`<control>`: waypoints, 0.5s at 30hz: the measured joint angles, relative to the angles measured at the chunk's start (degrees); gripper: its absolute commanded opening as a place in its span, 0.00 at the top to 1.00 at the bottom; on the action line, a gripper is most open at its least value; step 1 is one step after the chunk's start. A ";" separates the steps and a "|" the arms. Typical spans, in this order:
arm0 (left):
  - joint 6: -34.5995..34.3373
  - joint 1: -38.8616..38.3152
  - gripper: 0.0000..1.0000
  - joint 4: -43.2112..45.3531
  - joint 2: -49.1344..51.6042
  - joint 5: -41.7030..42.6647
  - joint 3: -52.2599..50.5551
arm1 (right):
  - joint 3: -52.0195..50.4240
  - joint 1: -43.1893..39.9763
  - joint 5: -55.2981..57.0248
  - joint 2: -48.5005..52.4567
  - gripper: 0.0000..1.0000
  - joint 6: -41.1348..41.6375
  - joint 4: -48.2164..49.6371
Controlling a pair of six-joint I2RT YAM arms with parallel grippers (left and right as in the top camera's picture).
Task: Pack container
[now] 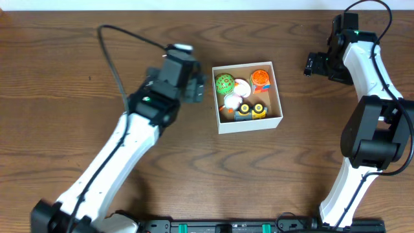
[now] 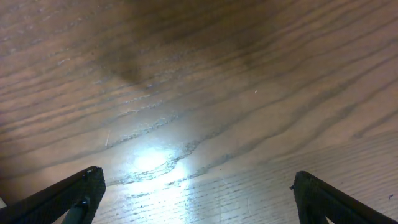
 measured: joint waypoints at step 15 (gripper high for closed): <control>-3.61 5.75 0.02 -17.33 -12.70 -1.64 0.02 | 0.00 0.00 0.00 0.02 0.01 0.00 0.00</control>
